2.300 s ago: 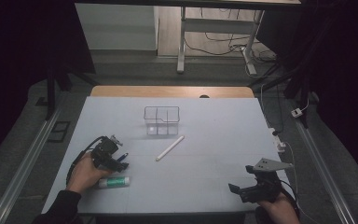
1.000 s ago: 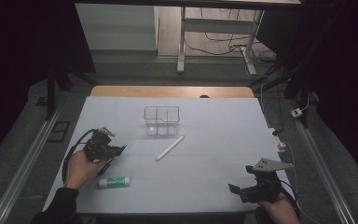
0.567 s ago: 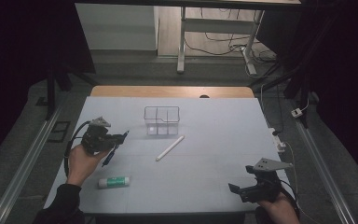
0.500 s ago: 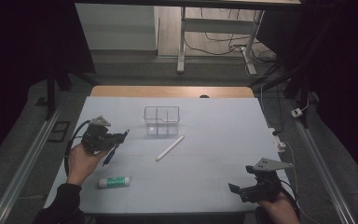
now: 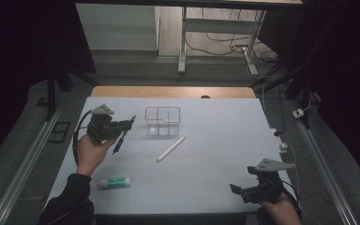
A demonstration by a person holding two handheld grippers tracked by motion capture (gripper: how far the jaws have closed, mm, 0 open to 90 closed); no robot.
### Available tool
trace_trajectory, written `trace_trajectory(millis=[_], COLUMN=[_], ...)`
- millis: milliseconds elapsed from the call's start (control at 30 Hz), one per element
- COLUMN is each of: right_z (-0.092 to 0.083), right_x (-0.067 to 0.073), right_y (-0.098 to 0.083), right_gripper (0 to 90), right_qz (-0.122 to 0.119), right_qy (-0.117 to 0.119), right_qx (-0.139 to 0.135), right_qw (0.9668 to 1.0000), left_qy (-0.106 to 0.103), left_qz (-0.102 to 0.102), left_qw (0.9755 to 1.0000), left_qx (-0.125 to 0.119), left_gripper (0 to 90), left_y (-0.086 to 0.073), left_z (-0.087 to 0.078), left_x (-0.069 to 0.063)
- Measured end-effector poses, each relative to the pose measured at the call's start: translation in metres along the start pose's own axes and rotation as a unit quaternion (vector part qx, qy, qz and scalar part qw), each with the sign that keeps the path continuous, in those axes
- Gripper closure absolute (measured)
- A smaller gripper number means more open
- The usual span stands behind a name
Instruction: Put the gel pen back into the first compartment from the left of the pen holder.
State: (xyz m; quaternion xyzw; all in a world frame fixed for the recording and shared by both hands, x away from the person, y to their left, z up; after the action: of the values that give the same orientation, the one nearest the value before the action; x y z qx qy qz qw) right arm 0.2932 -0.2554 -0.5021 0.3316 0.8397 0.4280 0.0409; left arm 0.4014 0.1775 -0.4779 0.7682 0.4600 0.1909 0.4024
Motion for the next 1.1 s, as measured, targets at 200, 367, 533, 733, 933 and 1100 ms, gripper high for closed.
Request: trace_trajectory(millis=[200,367,533,733,933,1100], right_z=[0.000,0.000,0.000,0.000,0.000,-0.001], right_x=[0.000,0.000,0.000,0.000,0.000,0.000], right_y=[0.000,0.000,0.000,0.000,0.000,0.000], right_gripper=[1.9,1.9,1.9,1.9,1.9,1.9], right_qz=[0.000,0.001,0.001,0.001,0.003,0.002], right_qy=[0.000,0.001,0.000,0.001,0.001,0.002], right_qx=[0.000,-0.002,-0.001,-0.002,-0.003,-0.004], right_qw=[1.0000,1.0000,1.0000,1.0000,1.0000,1.0000], left_qy=[0.000,0.003,0.005,0.005,0.007,0.010], left_qz=[-0.001,-0.001,0.004,0.010,0.015,0.020], left_qw=[0.9999,0.9996,0.9992,0.9987,0.9983,0.9976], left_qx=[-0.012,-0.027,-0.039,-0.049,-0.057,-0.065], left_gripper=[79.8,79.8,79.8,79.8,79.8,79.8], left_y=[0.015,0.029,0.041,0.055,0.067,0.076], left_z=[0.005,0.009,0.014,0.022,0.029,0.035], left_x=[0.001,0.002,0.000,-0.002,-0.005,-0.008])
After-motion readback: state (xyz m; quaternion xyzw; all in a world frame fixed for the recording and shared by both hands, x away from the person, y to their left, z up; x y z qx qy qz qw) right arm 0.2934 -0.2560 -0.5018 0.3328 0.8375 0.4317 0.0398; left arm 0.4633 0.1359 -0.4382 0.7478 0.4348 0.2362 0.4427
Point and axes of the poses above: each handheld gripper's, and its own axes: z roughly forward along the jaws, y roughly out of its top, x roughly to its left, the point moved 7 cm from there along z, roughly forward along the jaws, and after that the axes turned 10 degrees about y, right-handed, at the moved point
